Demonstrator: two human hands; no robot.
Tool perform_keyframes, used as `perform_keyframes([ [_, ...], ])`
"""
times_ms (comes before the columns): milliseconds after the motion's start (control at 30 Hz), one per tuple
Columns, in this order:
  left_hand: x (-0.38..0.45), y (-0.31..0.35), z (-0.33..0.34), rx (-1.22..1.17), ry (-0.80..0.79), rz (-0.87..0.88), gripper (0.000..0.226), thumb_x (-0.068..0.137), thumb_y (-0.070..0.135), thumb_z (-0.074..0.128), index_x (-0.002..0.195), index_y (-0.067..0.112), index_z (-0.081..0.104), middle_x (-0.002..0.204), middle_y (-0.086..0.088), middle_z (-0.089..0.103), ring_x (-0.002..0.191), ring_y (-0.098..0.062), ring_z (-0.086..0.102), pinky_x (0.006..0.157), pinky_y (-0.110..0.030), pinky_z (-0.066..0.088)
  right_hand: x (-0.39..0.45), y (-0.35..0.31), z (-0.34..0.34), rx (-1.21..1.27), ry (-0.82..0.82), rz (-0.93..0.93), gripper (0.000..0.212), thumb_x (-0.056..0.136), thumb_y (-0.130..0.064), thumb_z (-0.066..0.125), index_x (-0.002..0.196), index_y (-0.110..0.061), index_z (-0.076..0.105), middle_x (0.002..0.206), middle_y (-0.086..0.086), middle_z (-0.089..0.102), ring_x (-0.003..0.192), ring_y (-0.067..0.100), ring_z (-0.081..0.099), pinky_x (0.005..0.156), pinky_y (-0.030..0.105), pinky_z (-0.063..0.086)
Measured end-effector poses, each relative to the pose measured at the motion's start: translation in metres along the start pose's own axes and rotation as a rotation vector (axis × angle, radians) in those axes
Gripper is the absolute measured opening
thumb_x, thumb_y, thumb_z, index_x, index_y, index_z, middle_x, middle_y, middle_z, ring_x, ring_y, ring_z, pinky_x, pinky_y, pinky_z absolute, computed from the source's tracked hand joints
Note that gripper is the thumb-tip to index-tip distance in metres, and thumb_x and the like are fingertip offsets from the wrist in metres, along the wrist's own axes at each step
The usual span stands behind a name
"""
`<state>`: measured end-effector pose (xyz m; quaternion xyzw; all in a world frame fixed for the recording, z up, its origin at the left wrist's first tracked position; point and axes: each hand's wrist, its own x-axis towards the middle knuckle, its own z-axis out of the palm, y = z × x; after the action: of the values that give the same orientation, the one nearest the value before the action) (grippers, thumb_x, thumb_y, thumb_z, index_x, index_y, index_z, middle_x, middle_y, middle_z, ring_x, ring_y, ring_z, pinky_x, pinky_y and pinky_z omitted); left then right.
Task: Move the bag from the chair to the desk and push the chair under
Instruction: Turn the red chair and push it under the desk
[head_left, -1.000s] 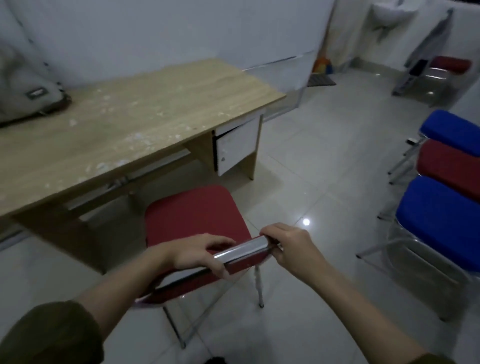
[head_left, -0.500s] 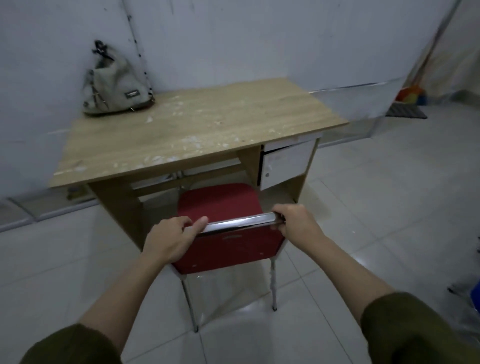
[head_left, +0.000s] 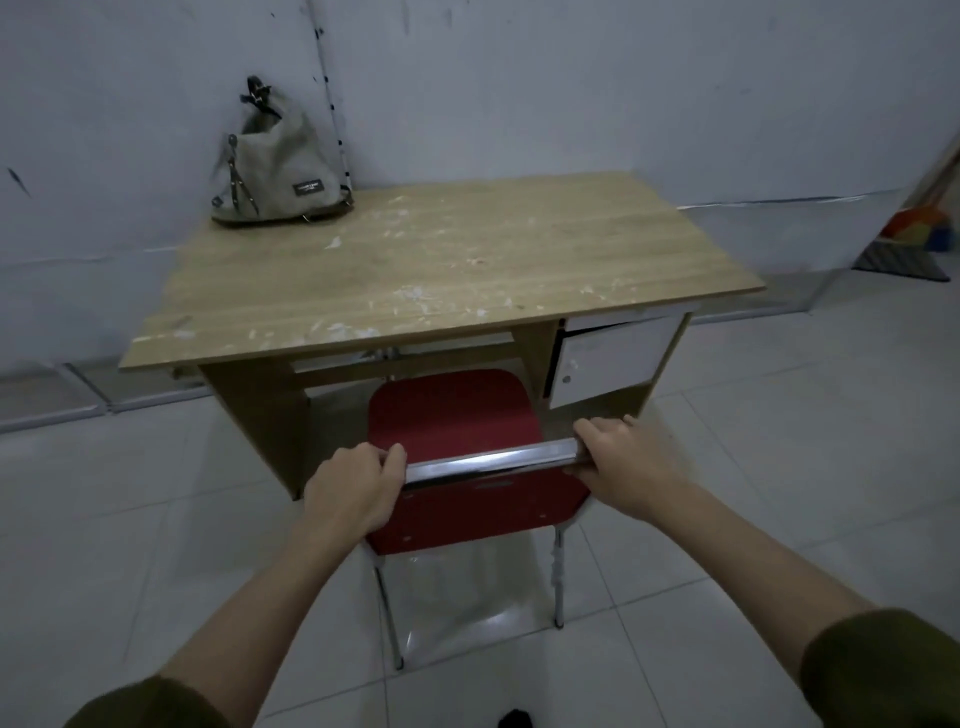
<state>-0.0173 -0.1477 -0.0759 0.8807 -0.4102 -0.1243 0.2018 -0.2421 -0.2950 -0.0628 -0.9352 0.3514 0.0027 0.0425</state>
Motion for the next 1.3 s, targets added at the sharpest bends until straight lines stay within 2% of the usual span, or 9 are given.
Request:
perform_keyframes([
  [133, 0.003, 0.000, 0.000, -0.027, -0.021, 0.057, 0.052, 0.091, 0.038, 0.035, 0.047, 0.012, 0.047, 0.057, -0.008, 0.055, 0.062, -0.029, 0.055, 0.056, -0.034, 0.033, 0.023, -0.007, 0.003, 0.010, -0.007, -0.230, 0.038, 0.080, -0.043, 0.058, 0.106, -0.014, 0.055, 0.096, 0.005, 0.064, 0.085, 0.030, 0.062, 0.068, 0.032, 0.044],
  [300, 0.019, 0.001, -0.002, -0.167, 0.015, 0.119, 0.057, 0.078, 0.048, 0.031, 0.059, 0.007, 0.065, 0.059, -0.010, 0.064, 0.060, -0.024, 0.058, 0.057, -0.036, 0.038, 0.050, 0.006, 0.006, -0.099, 0.170, -0.410, 0.031, 0.061, -0.047, 0.071, 0.076, -0.021, 0.064, 0.055, -0.002, 0.063, 0.037, 0.022, 0.056, 0.037, 0.018, 0.035],
  [633, 0.091, 0.001, -0.017, -0.305, 0.124, 0.124, 0.044, 0.074, 0.046, 0.037, 0.064, 0.020, 0.072, 0.062, -0.005, 0.070, 0.061, -0.018, 0.062, 0.060, -0.038, 0.046, 0.118, 0.018, -0.011, 0.012, 0.299, -0.469, 0.036, 0.061, -0.044, 0.079, 0.072, -0.015, 0.060, 0.052, 0.002, 0.062, 0.033, 0.025, 0.051, 0.039, 0.013, 0.016],
  [767, 0.102, -0.012, -0.029, -0.320, 0.154, 0.168, 0.044, 0.071, 0.043, 0.038, 0.063, 0.016, 0.072, 0.055, 0.001, 0.066, 0.067, -0.011, 0.061, 0.055, -0.027, 0.039, 0.126, -0.002, -0.004, 0.063, 0.351, -0.474, 0.037, 0.062, -0.042, 0.079, 0.073, -0.015, 0.057, 0.054, 0.003, 0.063, 0.035, 0.027, 0.054, 0.037, 0.022, 0.031],
  [833, 0.107, -0.023, -0.033, -0.322, 0.166, 0.203, 0.040, 0.071, 0.040, 0.039, 0.062, 0.017, 0.071, 0.069, 0.013, 0.067, 0.063, -0.005, 0.060, 0.054, -0.022, 0.038, 0.127, -0.016, 0.001, 0.086, 0.371, -0.440, 0.036, 0.061, -0.041, 0.079, 0.073, -0.016, 0.057, 0.056, 0.003, 0.065, 0.037, 0.028, 0.056, 0.035, 0.025, 0.038],
  [900, 0.106, -0.039, -0.037, -0.330, 0.169, 0.205, 0.032, 0.071, 0.039, 0.041, 0.059, 0.026, 0.068, 0.077, 0.023, 0.066, 0.063, -0.005, 0.061, 0.055, -0.023, 0.039, 0.120, -0.037, 0.011, 0.069, 0.373, -0.407, 0.036, 0.058, -0.042, 0.079, 0.072, -0.017, 0.057, 0.055, 0.001, 0.065, 0.036, 0.028, 0.057, 0.033, 0.026, 0.041],
  [1000, 0.095, -0.061, -0.035, -0.338, 0.182, 0.167, 0.024, 0.069, 0.038, 0.043, 0.055, 0.041, 0.062, 0.068, 0.029, 0.067, 0.061, 0.000, 0.060, 0.055, -0.015, 0.038, 0.109, -0.063, 0.030, 0.033, 0.357, -0.423, 0.035, 0.051, -0.036, 0.083, 0.069, -0.019, 0.059, 0.047, -0.001, 0.063, 0.030, 0.023, 0.053, 0.030, 0.022, 0.036],
  [1167, 0.104, -0.046, -0.017, -0.367, 0.249, 0.089, 0.034, 0.066, 0.041, 0.040, 0.058, 0.023, 0.067, 0.054, 0.003, 0.065, 0.067, -0.013, 0.058, 0.060, -0.030, 0.041, 0.129, -0.037, 0.030, 0.038, 0.404, -0.450, 0.034, 0.058, -0.042, 0.080, 0.070, -0.017, 0.060, 0.048, 0.000, 0.062, 0.031, 0.026, 0.054, 0.030, 0.023, 0.038],
  [1300, 0.126, -0.017, 0.002, -0.380, 0.327, 0.037, 0.043, 0.064, 0.044, 0.038, 0.063, 0.016, 0.072, 0.059, -0.002, 0.066, 0.058, -0.012, 0.057, 0.055, -0.025, 0.039, 0.163, 0.009, 0.021, 0.050, 0.366, -0.485, 0.036, 0.060, -0.043, 0.080, 0.071, -0.016, 0.059, 0.049, 0.002, 0.060, 0.031, 0.028, 0.051, 0.034, 0.021, 0.031],
])
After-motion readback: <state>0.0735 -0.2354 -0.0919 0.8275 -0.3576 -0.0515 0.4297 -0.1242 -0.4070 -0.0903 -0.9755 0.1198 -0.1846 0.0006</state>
